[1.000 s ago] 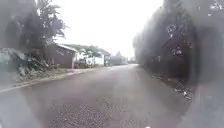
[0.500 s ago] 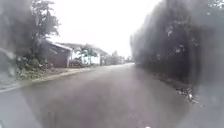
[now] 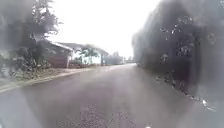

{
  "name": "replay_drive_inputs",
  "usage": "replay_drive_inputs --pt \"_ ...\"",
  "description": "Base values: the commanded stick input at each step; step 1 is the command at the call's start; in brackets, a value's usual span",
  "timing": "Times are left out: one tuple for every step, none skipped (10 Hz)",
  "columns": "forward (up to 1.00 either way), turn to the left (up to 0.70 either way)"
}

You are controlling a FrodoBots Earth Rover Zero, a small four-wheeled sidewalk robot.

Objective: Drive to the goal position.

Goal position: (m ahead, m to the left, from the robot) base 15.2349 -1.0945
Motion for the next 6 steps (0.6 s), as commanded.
replay_drive_inputs --pt "0.70 0.00" --pt "0.70 0.00" --pt "0.70 0.00" --pt "0.70 0.00" --pt "0.70 0.00" --pt "0.70 0.00"
